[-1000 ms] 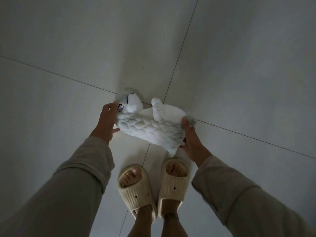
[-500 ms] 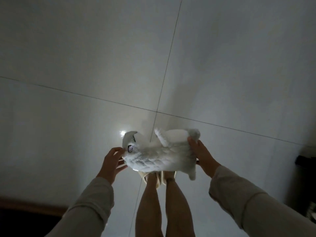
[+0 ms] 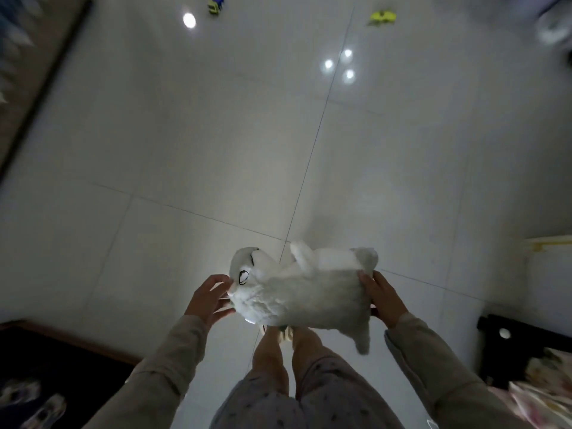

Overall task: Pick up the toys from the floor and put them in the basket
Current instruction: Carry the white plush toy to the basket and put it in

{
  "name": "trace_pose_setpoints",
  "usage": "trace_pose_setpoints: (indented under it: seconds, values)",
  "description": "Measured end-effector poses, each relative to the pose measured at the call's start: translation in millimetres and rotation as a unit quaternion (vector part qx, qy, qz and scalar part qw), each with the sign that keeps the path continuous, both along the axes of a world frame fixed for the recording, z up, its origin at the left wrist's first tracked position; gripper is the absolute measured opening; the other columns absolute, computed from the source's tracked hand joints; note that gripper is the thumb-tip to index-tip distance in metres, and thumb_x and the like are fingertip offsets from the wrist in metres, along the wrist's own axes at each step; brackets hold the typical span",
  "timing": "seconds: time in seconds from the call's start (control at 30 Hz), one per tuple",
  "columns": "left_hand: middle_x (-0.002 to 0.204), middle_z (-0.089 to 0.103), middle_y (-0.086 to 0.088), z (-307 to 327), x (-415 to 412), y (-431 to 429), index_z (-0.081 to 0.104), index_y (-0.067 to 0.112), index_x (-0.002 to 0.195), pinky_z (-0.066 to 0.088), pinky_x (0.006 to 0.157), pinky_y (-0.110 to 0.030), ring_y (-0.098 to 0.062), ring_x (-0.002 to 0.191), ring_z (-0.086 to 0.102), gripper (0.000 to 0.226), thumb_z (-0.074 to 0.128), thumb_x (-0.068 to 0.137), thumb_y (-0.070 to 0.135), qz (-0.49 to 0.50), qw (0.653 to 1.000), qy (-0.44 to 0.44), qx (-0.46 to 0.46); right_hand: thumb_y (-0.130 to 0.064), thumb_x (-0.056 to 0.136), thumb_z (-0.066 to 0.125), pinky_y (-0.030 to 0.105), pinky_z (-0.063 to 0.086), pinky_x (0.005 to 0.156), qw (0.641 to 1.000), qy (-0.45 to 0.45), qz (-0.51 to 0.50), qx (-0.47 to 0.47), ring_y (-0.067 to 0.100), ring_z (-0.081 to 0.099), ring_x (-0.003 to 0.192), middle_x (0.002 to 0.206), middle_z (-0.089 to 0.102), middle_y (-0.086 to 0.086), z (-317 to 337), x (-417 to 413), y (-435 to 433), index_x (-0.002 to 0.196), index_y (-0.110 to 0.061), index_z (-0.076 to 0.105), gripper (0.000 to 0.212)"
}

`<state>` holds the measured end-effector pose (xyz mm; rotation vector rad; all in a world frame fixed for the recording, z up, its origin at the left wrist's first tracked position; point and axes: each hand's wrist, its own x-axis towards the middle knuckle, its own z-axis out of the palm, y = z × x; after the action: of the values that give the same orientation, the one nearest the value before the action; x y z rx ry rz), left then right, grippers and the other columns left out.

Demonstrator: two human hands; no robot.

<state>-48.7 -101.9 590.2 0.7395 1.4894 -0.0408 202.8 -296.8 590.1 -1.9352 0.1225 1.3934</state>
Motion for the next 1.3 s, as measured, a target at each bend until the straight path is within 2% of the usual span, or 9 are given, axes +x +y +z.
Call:
trace_pose_setpoints:
  seconds: [0.17,0.23,0.4,0.57,0.73,0.9,1.03,1.17,1.3]
  values:
    - [0.047,0.066,0.007,41.2,11.4,-5.4,0.056,0.022,0.074,0.052,0.044,-0.018,-0.004,0.041,0.063,0.019,0.052,0.09,0.013,0.045,0.996,-0.055,0.045,-0.037,0.094,0.046,0.042,0.047,0.087,0.998,-0.035,0.006,0.043,0.025,0.05,0.104,0.113,0.053,0.005,37.4,19.5,9.3,0.092,-0.03,0.054,0.011]
    - [0.046,0.065,0.008,50.1,15.0,-6.9,0.056,0.022,0.075,0.05,0.041,-0.016,-0.004,0.04,0.062,0.019,0.051,0.09,0.011,0.074,0.993,-0.073,0.061,-0.039,0.093,0.046,0.042,0.048,0.085,0.998,-0.02,0.001,0.052,0.028,0.051,0.108,0.116,0.054,0.005,45.7,26.5,19.0,0.097,-0.031,0.054,0.012]
    - [0.061,0.062,0.003,61.9,21.6,-3.4,0.058,0.023,0.077,0.049,0.05,-0.022,-0.013,0.054,0.06,0.019,0.051,0.09,0.011,0.138,0.982,-0.093,0.095,-0.042,0.091,0.049,0.031,0.047,0.065,0.995,-0.009,0.032,0.092,0.032,0.055,0.111,0.12,0.057,0.006,60.9,49.0,51.2,0.111,-0.028,0.053,0.025]
    - [0.078,0.058,-0.007,67.5,35.9,19.9,0.057,0.022,0.08,0.048,0.063,-0.031,-0.022,0.07,0.056,0.021,0.046,0.092,0.008,0.168,0.973,-0.111,0.113,-0.035,0.091,0.052,0.031,0.049,0.065,0.991,-0.002,0.04,0.127,0.029,0.058,0.103,0.111,0.061,0.002,74.2,69.8,91.7,0.107,-0.032,0.057,0.017]
    - [0.077,0.058,-0.006,62.8,51.8,66.5,0.059,0.022,0.078,0.047,0.061,-0.032,-0.021,0.069,0.054,0.019,0.048,0.091,0.012,0.179,0.971,-0.095,0.123,-0.031,0.092,0.052,0.032,0.052,0.064,0.989,0.011,0.051,0.138,0.029,0.06,0.099,0.109,0.062,0.003,73.5,82.3,131.3,0.119,-0.024,0.054,0.028]
    - [0.075,0.055,-0.006,48.1,88.0,123.7,0.057,0.023,0.078,0.043,0.061,-0.031,-0.021,0.066,0.051,0.021,0.047,0.09,0.009,0.181,0.975,-0.082,0.1,-0.027,0.093,0.051,0.029,0.049,0.057,0.992,0.021,0.028,0.123,0.025,0.06,0.088,0.105,0.062,0.005,59.9,111.8,181.2,0.12,-0.019,0.053,0.028]
    - [0.075,0.055,-0.009,46.9,138.0,176.8,0.054,0.021,0.078,0.045,0.061,-0.03,-0.022,0.065,0.052,0.02,0.045,0.091,0.007,0.176,0.978,-0.092,0.071,-0.027,0.092,0.052,0.036,0.053,0.067,0.993,-0.011,0.001,0.119,0.031,0.059,0.101,0.112,0.061,0.008,59.0,157.1,233.6,0.118,-0.02,0.054,0.027]
    - [0.075,0.059,-0.012,51.8,197.5,237.3,0.057,0.015,0.081,0.048,0.066,-0.033,-0.025,0.067,0.055,0.018,0.047,0.089,0.002,0.135,0.983,-0.112,0.057,-0.025,0.093,0.051,0.052,0.047,0.099,0.989,-0.102,-0.018,0.109,0.032,0.055,0.109,0.118,0.057,0.011,62.9,208.8,283.1,0.123,-0.013,0.053,0.032]
    - [0.067,0.064,-0.008,60.8,258.3,294.3,0.06,0.015,0.079,0.051,0.064,-0.032,-0.024,0.062,0.058,0.017,0.053,0.087,0.002,0.093,0.986,-0.132,0.048,-0.026,0.095,0.049,0.047,0.045,0.101,0.98,-0.167,-0.042,0.095,0.032,0.054,0.114,0.125,0.057,0.016,70.0,260.0,320.4,0.128,-0.007,0.052,0.038]
